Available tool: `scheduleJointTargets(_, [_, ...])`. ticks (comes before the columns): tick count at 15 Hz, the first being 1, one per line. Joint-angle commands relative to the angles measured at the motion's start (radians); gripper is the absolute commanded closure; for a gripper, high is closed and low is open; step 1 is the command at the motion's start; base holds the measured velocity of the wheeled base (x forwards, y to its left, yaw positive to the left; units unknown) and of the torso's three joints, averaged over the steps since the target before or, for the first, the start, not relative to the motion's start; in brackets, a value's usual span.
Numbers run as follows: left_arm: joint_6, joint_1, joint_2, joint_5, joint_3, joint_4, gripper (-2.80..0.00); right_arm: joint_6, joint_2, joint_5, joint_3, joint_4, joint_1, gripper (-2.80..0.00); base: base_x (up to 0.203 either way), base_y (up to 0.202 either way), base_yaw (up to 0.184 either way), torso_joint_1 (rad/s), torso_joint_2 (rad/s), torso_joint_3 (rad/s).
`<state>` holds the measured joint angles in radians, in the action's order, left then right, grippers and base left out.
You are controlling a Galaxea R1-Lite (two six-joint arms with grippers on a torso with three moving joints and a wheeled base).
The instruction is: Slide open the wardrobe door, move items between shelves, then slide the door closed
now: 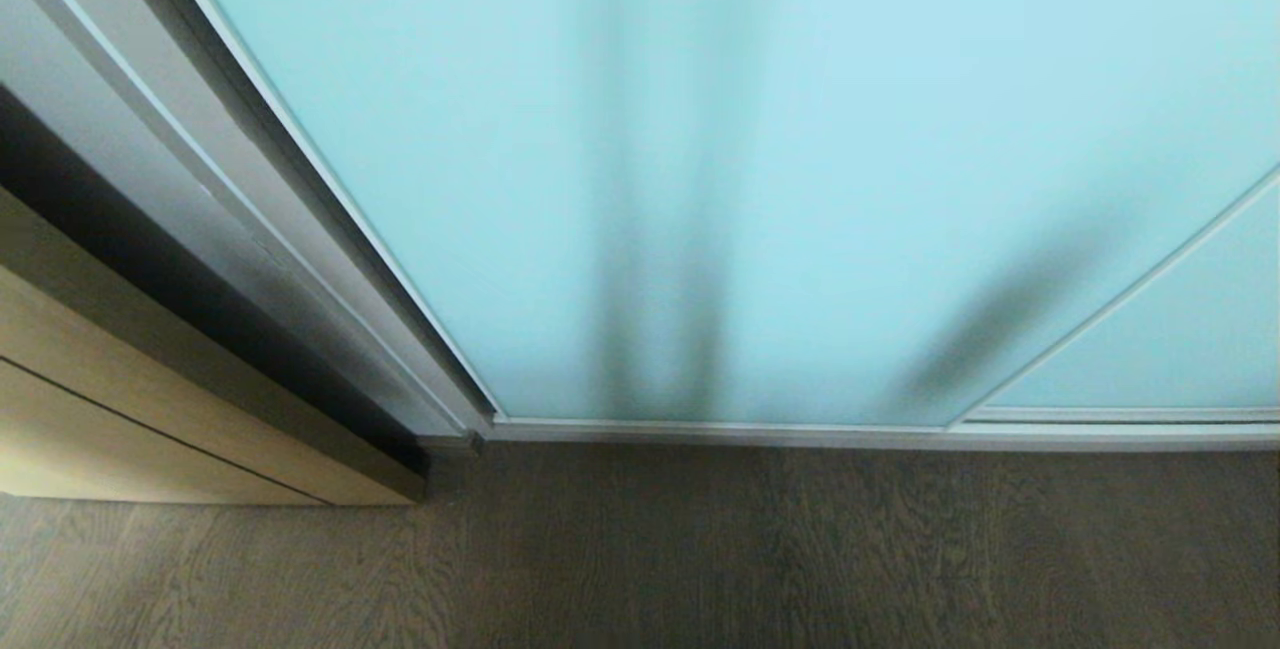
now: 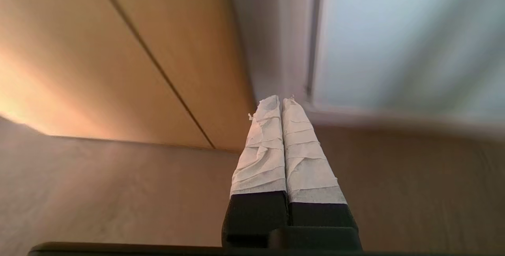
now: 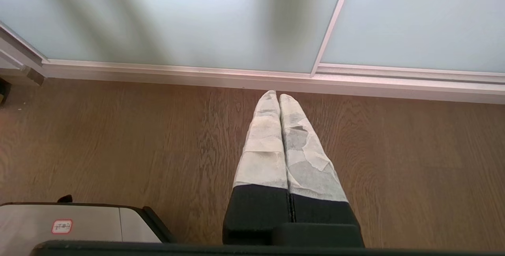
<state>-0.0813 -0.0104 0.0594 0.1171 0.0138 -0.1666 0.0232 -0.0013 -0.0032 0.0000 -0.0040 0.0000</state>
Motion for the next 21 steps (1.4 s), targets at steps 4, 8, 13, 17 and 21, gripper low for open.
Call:
scheduleJointTargets(4, [0.018,0.0,-0.058,-0.131,-0.008,0.194,0.0,0.0,0.001,0.0,0.0,-0.001,0.001,0.0,0.0,0.0,0.0,0.0,0.0,0.0])
scheduleJointTargets(8, [0.039,0.0,-0.058,-0.132,-0.014,0.168,0.0,0.0,0.001,0.0,0.0,-0.001,0.001,0.0,0.0,0.0,0.0,0.0,0.0,0.0])
scheduleJointTargets(13, [0.041,0.0,-0.058,-0.131,-0.014,0.167,0.0,0.0,0.001,0.0,0.0,-0.001,0.001,0.0,0.0,0.0,0.0,0.0,0.0,0.0])
scheduleJointTargets(17, [0.041,0.0,-0.058,-0.131,-0.014,0.168,0.0,0.0,0.001,0.0,0.0,-0.001,0.0,0.0,0.0,0.0,0.0,0.0,0.0,0.0])
scheduleJointTargets(21, [0.041,0.0,-0.058,-0.131,-0.014,0.168,0.0,0.0,0.001,0.0,0.001,-0.001,0.0,0.0,0.0,0.0,0.0,0.0,0.0,0.0])
